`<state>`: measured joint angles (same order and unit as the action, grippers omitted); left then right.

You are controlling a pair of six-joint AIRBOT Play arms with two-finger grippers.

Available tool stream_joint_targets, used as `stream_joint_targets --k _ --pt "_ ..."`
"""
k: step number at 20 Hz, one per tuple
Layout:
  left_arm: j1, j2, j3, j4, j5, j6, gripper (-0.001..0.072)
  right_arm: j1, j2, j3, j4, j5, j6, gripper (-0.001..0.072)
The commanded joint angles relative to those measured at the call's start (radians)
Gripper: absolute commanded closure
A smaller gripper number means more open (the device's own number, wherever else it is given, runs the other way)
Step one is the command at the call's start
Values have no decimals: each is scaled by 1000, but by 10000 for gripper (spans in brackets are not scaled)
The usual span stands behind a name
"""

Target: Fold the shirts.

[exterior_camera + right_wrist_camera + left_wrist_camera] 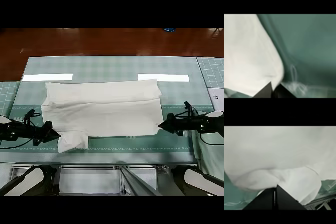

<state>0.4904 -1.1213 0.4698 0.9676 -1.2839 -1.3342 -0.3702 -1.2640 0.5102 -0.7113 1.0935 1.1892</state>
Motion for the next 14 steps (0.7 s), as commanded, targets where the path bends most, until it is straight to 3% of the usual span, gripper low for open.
stream_joint_targets --k 1,5,9,14 --pt "17 1 86 -1 -76 33 694 16 -16 69 80 84 -88 668" --pt "20 0 222 -106 -98 33 693 19 -16 153 73 135 -93 669" --pt "20 -31 321 -193 4 20 694 21 -40 306 74 122 -79 669" --pt "-34 -231 562 -220 20 -14 694 34 -203 554 80 125 -33 669"
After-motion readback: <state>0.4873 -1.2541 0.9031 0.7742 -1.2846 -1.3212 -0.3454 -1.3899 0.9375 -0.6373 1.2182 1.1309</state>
